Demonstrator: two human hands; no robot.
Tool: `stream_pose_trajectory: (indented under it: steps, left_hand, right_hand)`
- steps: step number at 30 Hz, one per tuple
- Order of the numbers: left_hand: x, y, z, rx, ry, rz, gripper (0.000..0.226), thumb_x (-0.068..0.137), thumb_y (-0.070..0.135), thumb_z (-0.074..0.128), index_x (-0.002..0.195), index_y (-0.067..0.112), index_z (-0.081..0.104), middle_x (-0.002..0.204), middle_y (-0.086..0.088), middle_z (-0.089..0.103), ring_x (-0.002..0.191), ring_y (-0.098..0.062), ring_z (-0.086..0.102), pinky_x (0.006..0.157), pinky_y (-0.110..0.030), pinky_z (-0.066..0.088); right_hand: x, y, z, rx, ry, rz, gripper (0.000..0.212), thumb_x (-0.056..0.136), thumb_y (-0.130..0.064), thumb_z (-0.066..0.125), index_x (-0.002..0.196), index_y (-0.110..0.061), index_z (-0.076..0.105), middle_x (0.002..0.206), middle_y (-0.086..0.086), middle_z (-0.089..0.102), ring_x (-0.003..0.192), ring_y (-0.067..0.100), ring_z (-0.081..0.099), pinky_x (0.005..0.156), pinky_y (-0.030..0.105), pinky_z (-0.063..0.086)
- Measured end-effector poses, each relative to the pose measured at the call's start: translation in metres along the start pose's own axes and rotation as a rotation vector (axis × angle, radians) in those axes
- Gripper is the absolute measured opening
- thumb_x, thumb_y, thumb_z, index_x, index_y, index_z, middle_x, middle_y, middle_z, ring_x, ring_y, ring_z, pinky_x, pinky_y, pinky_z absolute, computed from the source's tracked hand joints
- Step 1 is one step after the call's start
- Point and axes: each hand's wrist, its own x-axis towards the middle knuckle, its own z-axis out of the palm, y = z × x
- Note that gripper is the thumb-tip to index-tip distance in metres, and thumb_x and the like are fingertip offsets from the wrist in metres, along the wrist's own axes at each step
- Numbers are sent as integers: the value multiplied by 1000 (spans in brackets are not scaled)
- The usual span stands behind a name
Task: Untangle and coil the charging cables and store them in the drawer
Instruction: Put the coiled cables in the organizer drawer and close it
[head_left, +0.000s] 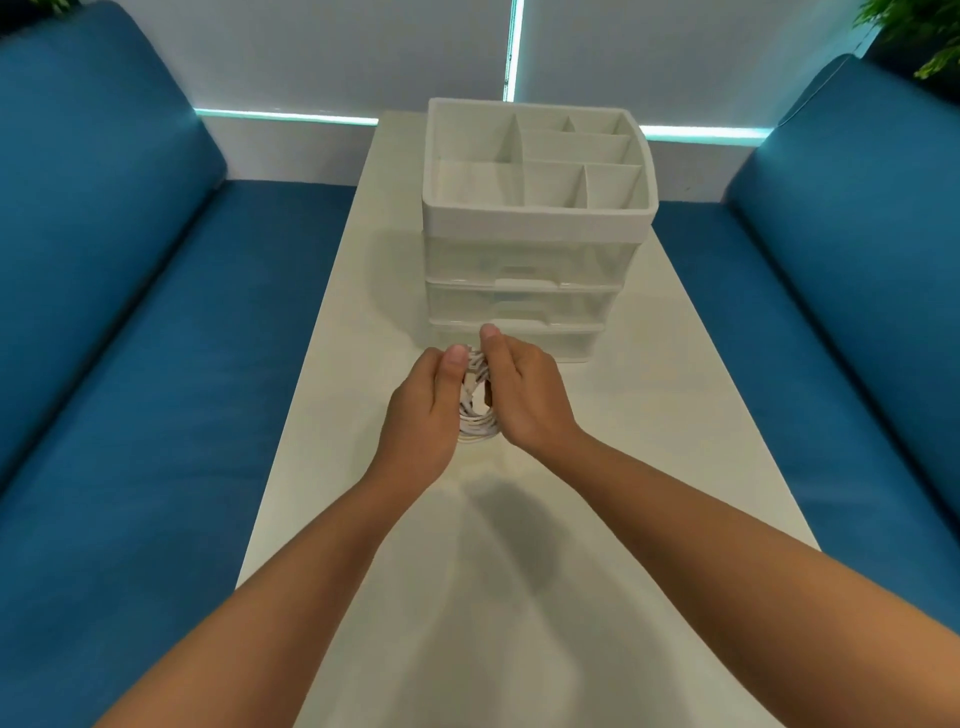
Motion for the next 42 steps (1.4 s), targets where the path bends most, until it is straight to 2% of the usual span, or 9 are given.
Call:
stream_pose_trajectory:
  steps: [3,6,12,14,17,23,27,33,42]
  left_hand:
    - [12,-10,-10,-56,109,-62,43,101,49,34,96,15,60,83,3,67,78,-15,63,74,-34,50]
    - [24,-24,-23,-101,206,-139,49,97,60,33,89,17,56,76,7,59,73,-14,54,69,-37,46]
    - [33,-38,-40,-111,249,-184,49,91,69,32,87,27,56,78,4,56,72,-17,50,65,-38,40]
    - [34,-39,-42,-114,240,-179,51,90,70,32,89,25,56,79,2,56,73,-17,50,64,-39,40]
    - [35,-38,-43,-116,235,-177,49,92,68,32,90,25,55,79,3,56,73,-16,50,65,-37,40]
    - [32,-33,-41,-126,196,-192,43,94,67,31,88,33,56,91,-3,63,82,-16,57,74,-39,48]
    - [28,-22,-41,-144,178,-196,43,97,63,31,92,30,57,87,3,61,80,-13,56,74,-36,48]
    - [30,6,-40,-193,137,-147,39,101,52,33,90,24,57,70,11,53,52,4,49,50,-21,41]
    - [45,36,-30,-106,-54,-74,39,102,50,30,105,21,55,81,8,58,58,7,55,50,-12,46]
  right_hand:
    - [25,6,4,118,-8,218,44,101,-39,36,73,-16,61,69,1,62,63,18,58,57,31,46]
    - [55,18,0,473,111,577,26,100,-27,39,99,-10,59,80,6,59,62,19,56,54,27,46]
    - [97,34,-3,891,270,838,26,99,-12,38,120,-9,52,80,8,53,70,21,54,82,31,54]
    - [102,35,-3,1000,314,872,26,98,-10,38,119,-7,52,79,10,53,74,24,55,92,33,54]
    - [100,35,-4,1173,335,894,18,98,-12,38,92,-5,53,76,9,55,68,21,58,82,29,54]
    - [72,35,-7,1316,289,880,30,100,-19,38,76,-9,52,93,7,62,109,25,63,90,32,49]
    - [42,36,-8,1333,286,884,27,99,-16,38,78,-7,52,96,10,63,97,26,66,89,34,50]
    - [13,30,-8,1354,296,889,24,99,-16,39,84,-4,53,97,13,64,92,27,67,86,36,51]
    - [-12,27,-10,1324,295,918,23,97,-12,39,80,-5,53,88,12,62,83,26,68,77,33,54]
